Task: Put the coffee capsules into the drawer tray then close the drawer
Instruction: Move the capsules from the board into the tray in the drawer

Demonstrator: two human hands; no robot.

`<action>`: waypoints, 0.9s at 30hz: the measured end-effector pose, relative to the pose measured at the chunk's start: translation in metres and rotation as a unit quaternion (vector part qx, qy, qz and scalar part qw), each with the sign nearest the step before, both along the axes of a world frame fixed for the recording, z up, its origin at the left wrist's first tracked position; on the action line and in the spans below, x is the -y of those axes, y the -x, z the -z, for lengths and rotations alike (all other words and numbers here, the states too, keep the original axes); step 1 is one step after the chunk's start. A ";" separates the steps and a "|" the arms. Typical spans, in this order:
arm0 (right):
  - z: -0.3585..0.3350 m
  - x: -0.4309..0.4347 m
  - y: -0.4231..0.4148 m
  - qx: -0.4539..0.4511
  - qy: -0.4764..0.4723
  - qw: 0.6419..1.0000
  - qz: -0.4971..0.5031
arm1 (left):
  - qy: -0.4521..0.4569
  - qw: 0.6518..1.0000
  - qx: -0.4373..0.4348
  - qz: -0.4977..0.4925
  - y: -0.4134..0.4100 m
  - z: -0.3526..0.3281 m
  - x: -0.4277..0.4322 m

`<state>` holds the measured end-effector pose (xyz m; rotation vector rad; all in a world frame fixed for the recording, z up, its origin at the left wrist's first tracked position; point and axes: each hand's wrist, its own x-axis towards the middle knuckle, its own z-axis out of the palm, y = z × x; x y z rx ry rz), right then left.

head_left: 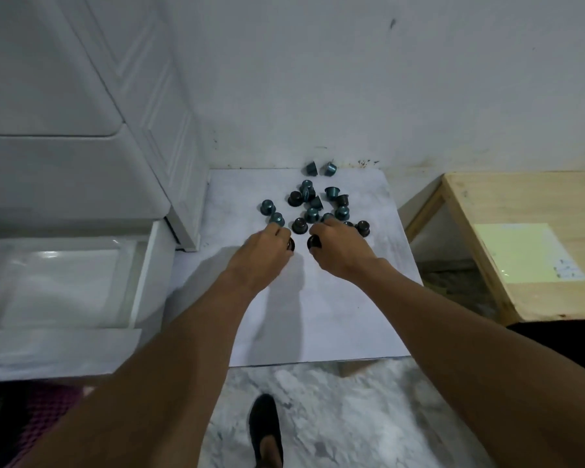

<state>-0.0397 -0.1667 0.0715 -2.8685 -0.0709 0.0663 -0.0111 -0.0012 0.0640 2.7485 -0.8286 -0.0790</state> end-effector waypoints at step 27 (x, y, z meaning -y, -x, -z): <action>-0.129 -0.185 0.077 0.169 -0.128 0.959 -0.186 | 0.098 0.923 0.209 -0.309 0.161 -0.137 -0.180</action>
